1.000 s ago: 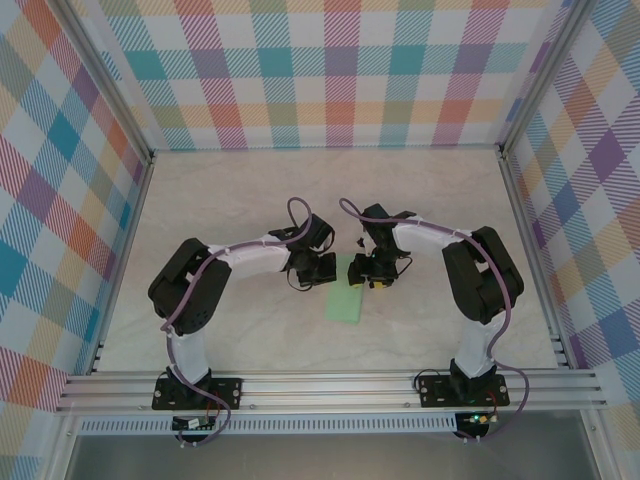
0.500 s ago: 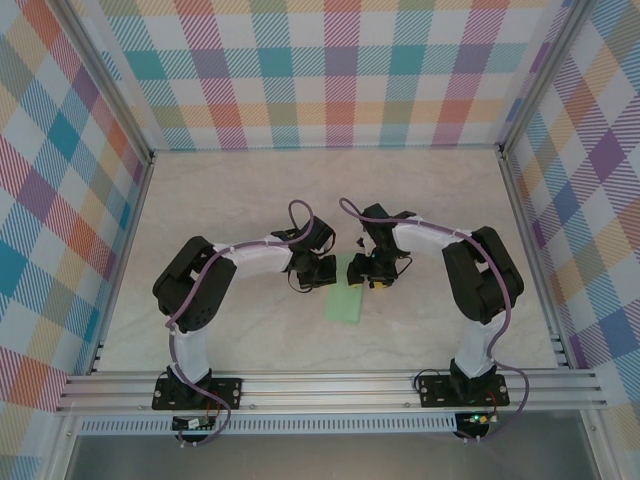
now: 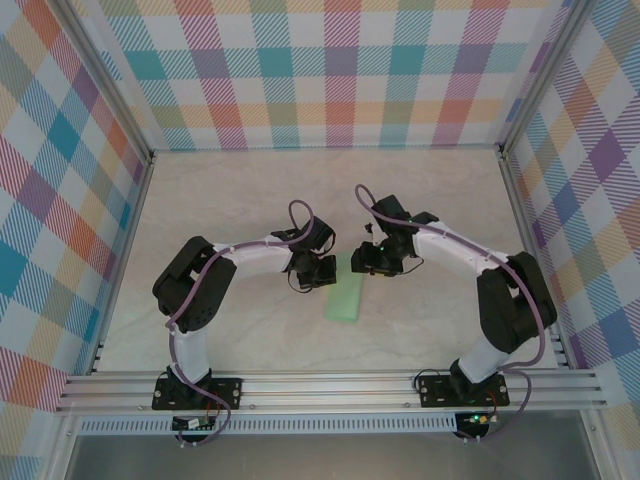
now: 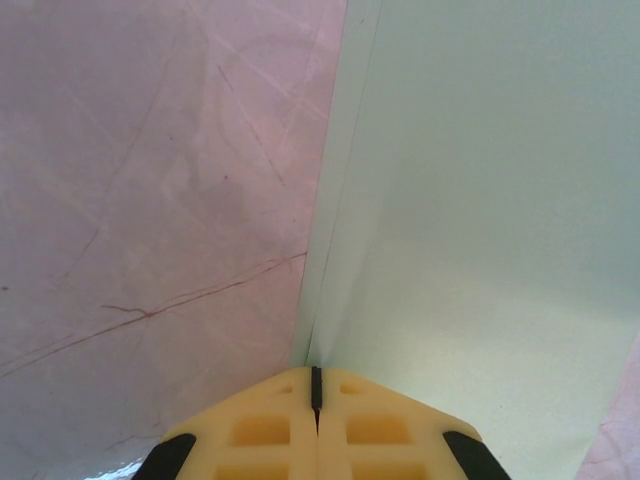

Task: Fold a paper plane with a square sheet of paper (pick it up from the middle)
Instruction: Fold the square sheet of paper in half at the center of the table.

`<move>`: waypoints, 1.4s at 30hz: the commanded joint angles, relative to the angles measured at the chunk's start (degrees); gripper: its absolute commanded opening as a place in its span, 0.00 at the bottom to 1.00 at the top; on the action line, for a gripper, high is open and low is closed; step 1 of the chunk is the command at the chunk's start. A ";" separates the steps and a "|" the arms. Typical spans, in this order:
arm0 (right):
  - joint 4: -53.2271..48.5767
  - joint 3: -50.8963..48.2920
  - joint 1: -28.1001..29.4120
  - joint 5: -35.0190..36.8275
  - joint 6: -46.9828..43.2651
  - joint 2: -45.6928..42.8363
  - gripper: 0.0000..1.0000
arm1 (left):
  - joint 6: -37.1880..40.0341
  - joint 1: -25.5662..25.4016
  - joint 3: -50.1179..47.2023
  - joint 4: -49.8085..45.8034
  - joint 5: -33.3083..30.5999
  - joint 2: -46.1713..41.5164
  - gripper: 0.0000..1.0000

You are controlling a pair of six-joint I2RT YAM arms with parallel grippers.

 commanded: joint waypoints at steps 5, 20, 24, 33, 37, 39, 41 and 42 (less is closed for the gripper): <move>11.37 -5.09 -0.34 -12.56 5.37 1.57 0.23 | 1.00 -1.07 -1.15 -3.11 -0.72 2.94 0.00; 16.37 -12.07 -1.43 -12.25 3.27 7.60 0.22 | 1.91 -1.07 -0.63 -4.18 -0.48 3.72 0.00; 16.57 -13.75 -1.50 -10.74 2.72 8.09 0.23 | 2.08 -1.12 -0.76 -4.43 -0.37 4.05 0.00; 15.48 -13.44 -1.52 -11.21 2.55 4.41 0.25 | 2.37 -1.11 -0.78 -4.75 -0.21 3.87 0.00; 15.36 -12.58 -1.50 -14.10 3.13 -0.94 0.25 | 2.43 -1.11 -0.80 -4.52 -0.04 3.89 0.00; 16.78 -13.37 -1.46 -16.19 4.44 -1.92 0.24 | 2.48 -1.05 -0.77 -4.53 -0.11 3.93 0.00; 19.51 -15.19 -1.49 -17.75 6.44 -2.45 0.24 | 2.55 -1.04 -0.79 -4.53 -0.12 3.95 0.00; 20.61 -16.38 -1.52 -18.45 7.21 -2.43 0.24 | 2.51 -1.13 -0.80 -4.52 -0.09 3.92 0.00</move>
